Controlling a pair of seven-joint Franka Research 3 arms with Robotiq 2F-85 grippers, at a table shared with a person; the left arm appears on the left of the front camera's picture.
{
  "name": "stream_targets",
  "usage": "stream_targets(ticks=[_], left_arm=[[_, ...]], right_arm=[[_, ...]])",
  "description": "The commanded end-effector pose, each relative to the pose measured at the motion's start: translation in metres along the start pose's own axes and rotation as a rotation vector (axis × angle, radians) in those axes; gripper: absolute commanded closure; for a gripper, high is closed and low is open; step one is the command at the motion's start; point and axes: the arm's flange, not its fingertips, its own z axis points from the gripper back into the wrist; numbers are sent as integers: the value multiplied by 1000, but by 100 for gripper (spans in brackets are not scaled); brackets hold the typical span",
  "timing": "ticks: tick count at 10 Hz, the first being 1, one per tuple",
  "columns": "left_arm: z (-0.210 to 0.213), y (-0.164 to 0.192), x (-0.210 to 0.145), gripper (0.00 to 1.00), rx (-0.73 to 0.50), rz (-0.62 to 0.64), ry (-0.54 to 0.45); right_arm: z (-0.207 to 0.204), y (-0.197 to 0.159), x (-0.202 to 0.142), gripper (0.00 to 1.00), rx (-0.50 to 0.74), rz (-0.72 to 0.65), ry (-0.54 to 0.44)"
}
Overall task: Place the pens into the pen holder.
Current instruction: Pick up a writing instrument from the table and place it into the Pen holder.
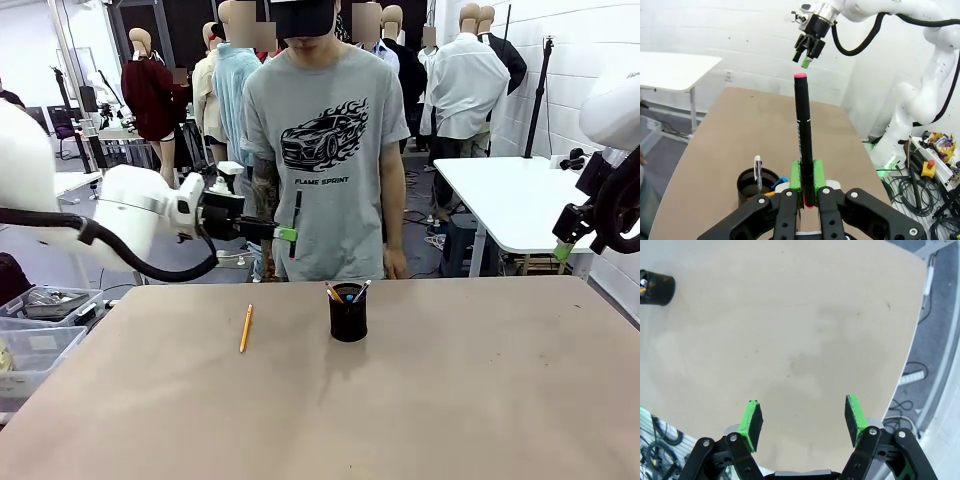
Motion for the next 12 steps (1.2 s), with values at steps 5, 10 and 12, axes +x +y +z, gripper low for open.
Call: stream_targets(ticks=[5,10,12], left_arm=[[-57,87,-9,100,-57,46,23],[-97,89,-46,100,-130,96,64],[-104,97,-55,100,-45,46,104]], right_arm=[[-1,-2,0,17,3,13,-14],[-1,-2,0,17,3,13,-14],[-1,-2,0,17,3,13,-14]])
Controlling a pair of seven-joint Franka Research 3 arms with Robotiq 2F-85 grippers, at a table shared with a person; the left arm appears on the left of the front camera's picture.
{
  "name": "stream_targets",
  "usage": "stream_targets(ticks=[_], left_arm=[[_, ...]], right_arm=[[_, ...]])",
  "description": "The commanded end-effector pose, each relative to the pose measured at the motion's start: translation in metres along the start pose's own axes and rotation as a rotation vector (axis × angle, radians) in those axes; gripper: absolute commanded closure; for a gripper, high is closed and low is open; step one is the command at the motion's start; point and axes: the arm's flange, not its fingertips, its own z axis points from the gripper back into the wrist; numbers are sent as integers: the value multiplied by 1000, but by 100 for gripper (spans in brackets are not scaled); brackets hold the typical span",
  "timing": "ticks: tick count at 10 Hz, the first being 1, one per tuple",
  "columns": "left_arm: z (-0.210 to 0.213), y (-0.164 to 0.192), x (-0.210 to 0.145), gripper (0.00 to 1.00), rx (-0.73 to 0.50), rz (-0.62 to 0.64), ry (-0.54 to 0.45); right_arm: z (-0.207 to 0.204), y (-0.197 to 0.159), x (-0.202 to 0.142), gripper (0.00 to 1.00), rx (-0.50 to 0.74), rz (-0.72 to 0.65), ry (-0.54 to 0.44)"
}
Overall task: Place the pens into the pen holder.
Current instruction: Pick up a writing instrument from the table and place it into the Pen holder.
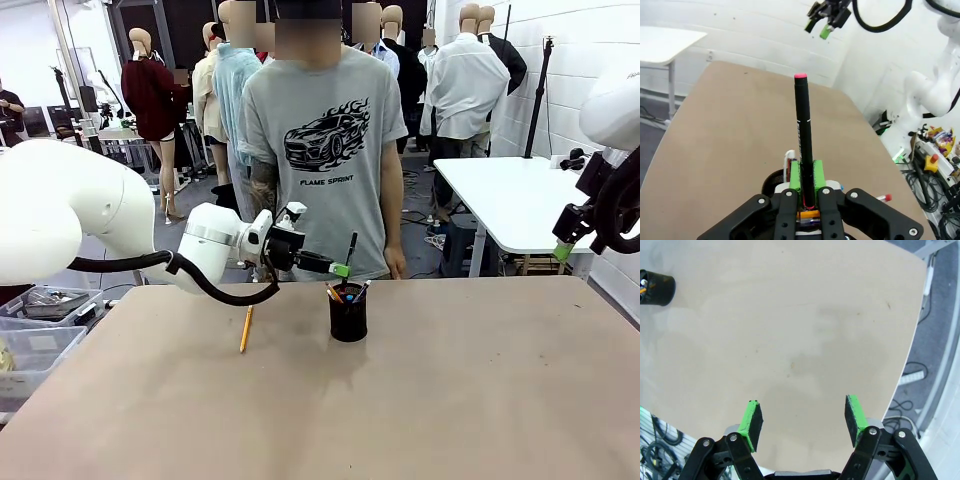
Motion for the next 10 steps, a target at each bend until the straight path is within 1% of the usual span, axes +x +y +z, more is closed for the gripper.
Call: stream_targets(ticks=[1,2,4,5,7,8,9,10], left_arm=[[-6,7,-1,100,89,-59,61],[-10,9,-6,100,128,-88,86],[-10,12,-10,100,126,-80,84],[-9,9,-7,90,123,-86,85],[-4,0,0,50,117,-109,78],[2,-12,6,31,122,-135,62],[10,-22,12,25,130,-150,55],[20,-29,18,25,155,-150,52]], right_arm=[[-1,-1,0,17,3,13,-14],[-1,-1,0,17,3,13,-14],[-1,-1,0,17,3,13,-14],[-1,-1,0,17,3,13,-14],[-1,-1,0,17,3,13,-14],[-1,-1,0,17,3,13,-14],[-1,-1,0,17,3,13,-14],[-1,-1,0,17,3,13,-14]])
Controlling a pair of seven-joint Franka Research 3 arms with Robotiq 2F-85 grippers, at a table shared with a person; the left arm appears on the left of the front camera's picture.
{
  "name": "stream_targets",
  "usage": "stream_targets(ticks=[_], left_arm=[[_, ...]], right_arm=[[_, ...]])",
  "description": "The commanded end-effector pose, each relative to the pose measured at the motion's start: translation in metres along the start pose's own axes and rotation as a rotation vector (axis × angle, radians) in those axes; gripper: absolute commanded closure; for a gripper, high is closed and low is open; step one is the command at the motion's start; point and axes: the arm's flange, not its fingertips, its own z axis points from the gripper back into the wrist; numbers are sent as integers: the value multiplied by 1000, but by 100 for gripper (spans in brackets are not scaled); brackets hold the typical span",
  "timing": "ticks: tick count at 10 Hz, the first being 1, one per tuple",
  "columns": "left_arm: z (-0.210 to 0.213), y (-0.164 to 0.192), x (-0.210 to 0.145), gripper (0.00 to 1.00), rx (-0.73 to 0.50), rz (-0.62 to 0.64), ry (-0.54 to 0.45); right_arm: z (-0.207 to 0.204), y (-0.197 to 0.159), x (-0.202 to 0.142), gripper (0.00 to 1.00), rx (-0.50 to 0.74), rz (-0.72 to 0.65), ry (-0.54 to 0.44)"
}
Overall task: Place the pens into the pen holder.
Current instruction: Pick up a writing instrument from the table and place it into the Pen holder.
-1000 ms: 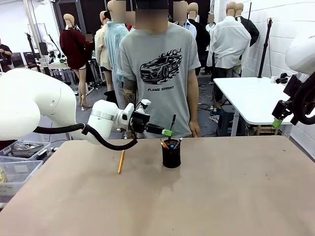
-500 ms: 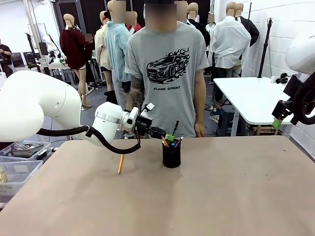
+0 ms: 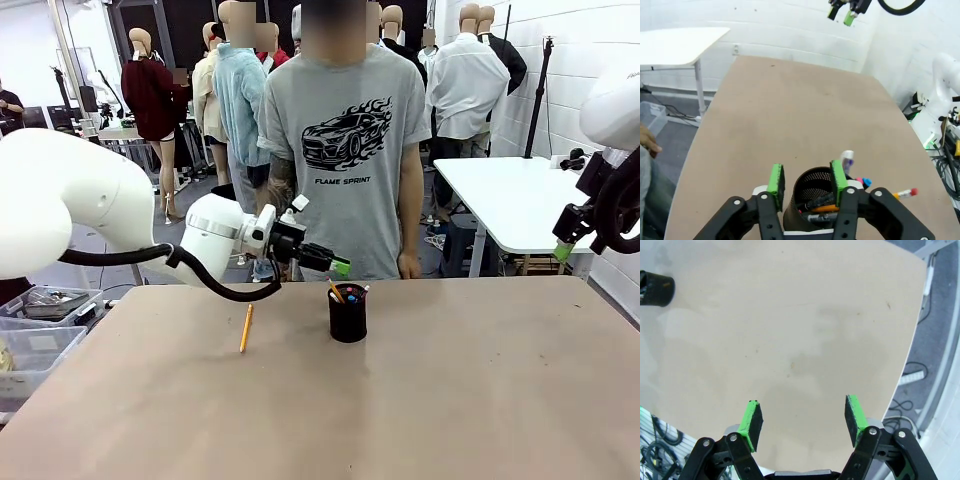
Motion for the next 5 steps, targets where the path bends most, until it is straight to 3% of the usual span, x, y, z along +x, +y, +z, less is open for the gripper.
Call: stream_targets(ticks=[1,3,5], left_arm=[[36,-29,5,25,37,-8,-7],[95,-57,38,25,205,67,107],[153,-81,65,25,444,171,356]], right_arm=[[-1,-1,0,17,2,14,-14],[-1,-1,0,17,2,14,-14],[-1,-1,0,17,2,14,-14]])
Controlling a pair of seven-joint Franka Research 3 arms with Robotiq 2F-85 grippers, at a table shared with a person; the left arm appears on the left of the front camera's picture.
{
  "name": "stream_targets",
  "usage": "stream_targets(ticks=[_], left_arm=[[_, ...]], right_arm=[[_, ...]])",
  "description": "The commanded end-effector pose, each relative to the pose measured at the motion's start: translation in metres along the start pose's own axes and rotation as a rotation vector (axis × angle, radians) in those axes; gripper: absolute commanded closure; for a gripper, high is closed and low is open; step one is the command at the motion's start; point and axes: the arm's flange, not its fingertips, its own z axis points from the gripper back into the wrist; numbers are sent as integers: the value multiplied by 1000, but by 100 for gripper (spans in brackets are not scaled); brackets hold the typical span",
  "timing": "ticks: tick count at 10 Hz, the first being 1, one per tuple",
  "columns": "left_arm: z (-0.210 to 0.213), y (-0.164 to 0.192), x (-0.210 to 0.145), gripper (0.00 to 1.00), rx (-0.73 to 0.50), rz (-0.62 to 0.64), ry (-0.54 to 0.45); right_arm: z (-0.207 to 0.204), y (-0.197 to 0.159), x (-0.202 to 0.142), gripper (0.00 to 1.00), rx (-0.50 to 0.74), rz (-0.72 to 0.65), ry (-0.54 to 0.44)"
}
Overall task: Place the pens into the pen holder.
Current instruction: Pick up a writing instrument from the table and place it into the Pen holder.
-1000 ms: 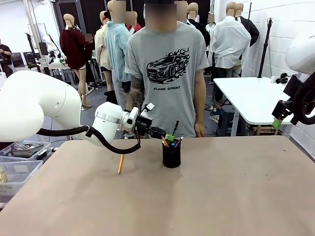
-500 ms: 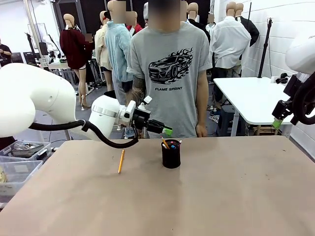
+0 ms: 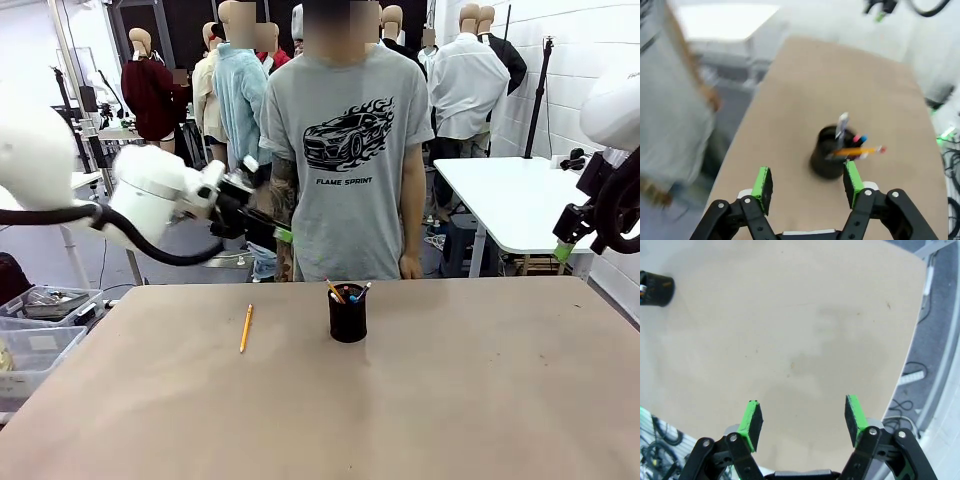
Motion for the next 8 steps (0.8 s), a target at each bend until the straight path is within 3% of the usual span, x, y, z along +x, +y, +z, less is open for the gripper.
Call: stream_targets(ticks=[1,3,5,7,8], left_arm=[[43,-23,7,25,191,175,228],[69,-30,8,25,357,389,435],[74,-31,5,25,468,556,517],[62,-27,-4,25,574,634,598],[49,-26,-7,25,559,657,626]], right_arm=[[-1,-1,0,17,3,14,-13],[-1,-1,0,17,3,14,-13],[-1,-1,0,17,3,14,-13],[-1,-1,0,17,3,14,-13],[-1,-1,0,17,3,14,-13]])
